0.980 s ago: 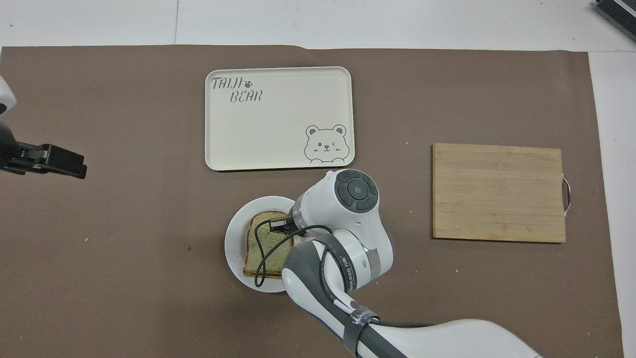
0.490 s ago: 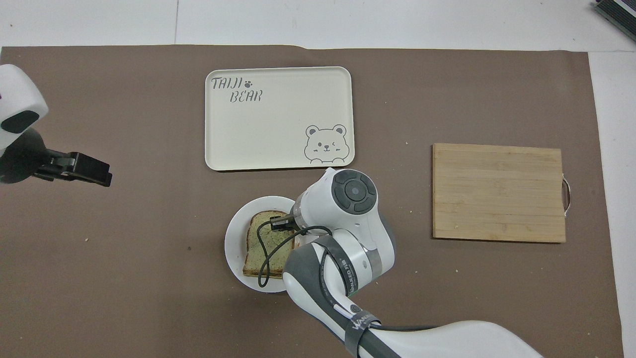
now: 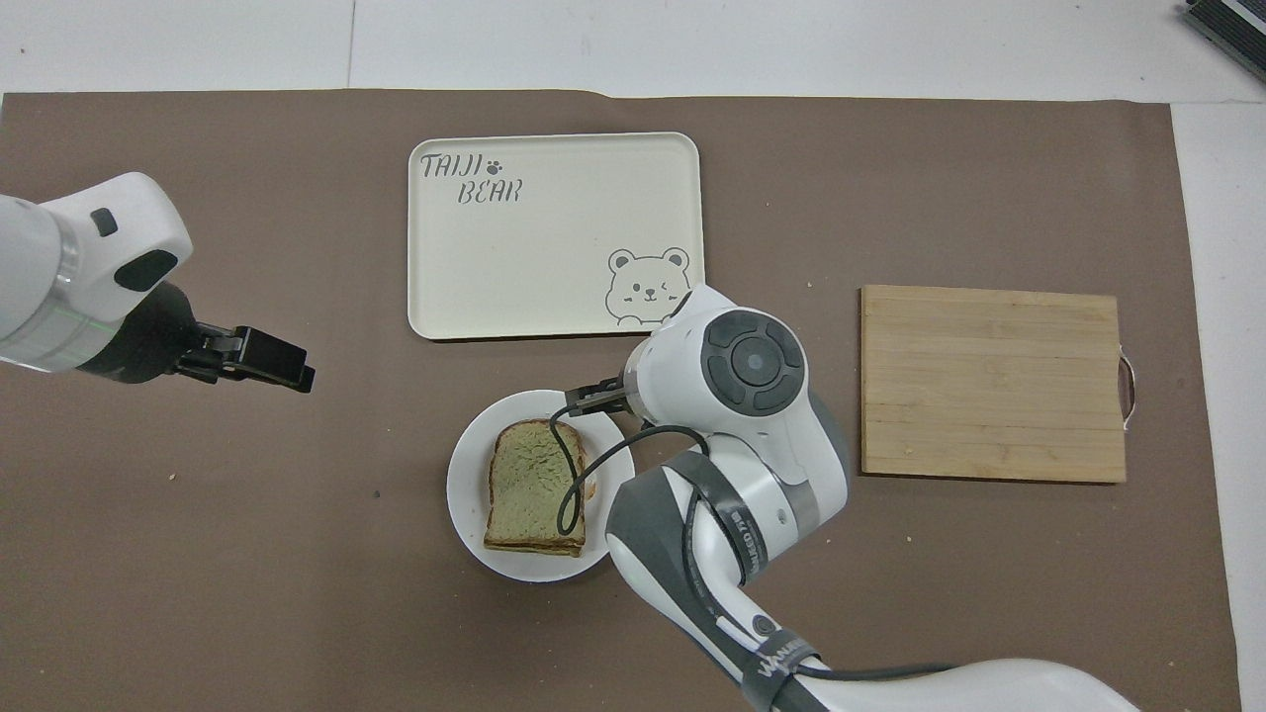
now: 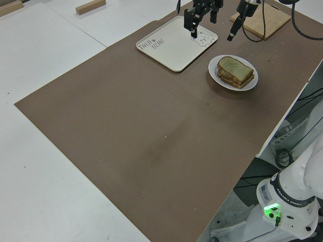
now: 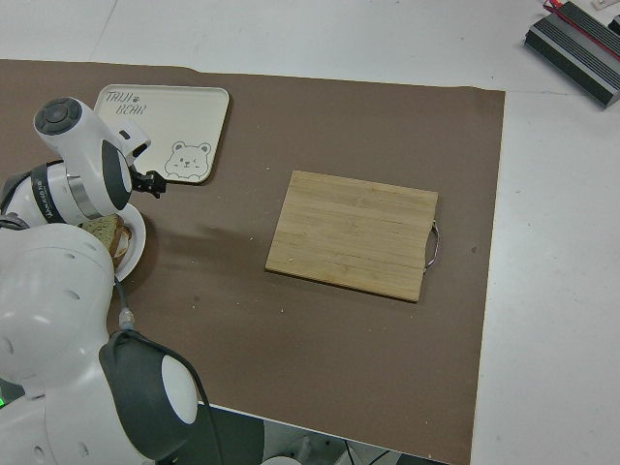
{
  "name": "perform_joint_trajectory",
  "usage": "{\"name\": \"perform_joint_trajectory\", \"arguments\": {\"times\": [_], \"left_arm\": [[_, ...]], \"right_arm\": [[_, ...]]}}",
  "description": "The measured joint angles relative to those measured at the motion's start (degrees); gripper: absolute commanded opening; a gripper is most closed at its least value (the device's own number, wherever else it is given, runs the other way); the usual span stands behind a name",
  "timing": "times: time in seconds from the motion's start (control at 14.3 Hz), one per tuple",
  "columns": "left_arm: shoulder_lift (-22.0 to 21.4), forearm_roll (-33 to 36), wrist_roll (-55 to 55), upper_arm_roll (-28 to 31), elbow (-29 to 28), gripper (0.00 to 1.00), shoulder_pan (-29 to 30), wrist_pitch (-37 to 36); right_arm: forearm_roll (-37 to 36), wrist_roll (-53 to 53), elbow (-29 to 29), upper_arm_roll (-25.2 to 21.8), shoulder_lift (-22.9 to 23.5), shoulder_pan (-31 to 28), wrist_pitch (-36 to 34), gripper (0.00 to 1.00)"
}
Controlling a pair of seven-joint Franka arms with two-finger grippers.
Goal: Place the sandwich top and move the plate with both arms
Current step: 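Release the bread with the right gripper while the left gripper reaches the plate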
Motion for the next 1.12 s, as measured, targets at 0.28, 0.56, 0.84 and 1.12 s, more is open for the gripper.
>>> {"name": "perform_joint_trajectory", "arguments": {"times": [0.28,0.56,0.84,1.12], "left_arm": [[-0.9,-3.9,2.4,-0.1,-7.5,1.00,-2.0,7.8],[-1.0,-7.1,4.4,-0.1,-13.3,1.00,-3.3,14.1],[-0.9,-10.4,8.0,0.0,-20.5,1.00,-4.6,21.8],[0.0,-12.3,12.1,0.2,-27.9,1.00,-4.7,29.3]], "right_arm": [[-4.1,0.0,0.9,-0.1,-5.7,-6.1,-6.7,1.00],[-4.2,0.0,5.3,-0.2,-7.4,-9.3,-14.0,1.00],[-4.2,0.0,6.7,-0.3,-10.9,-12.7,-17.2,1.00],[-4.2,0.0,8.6,-0.3,-14.9,-16.0,-22.0,1.00]]}}
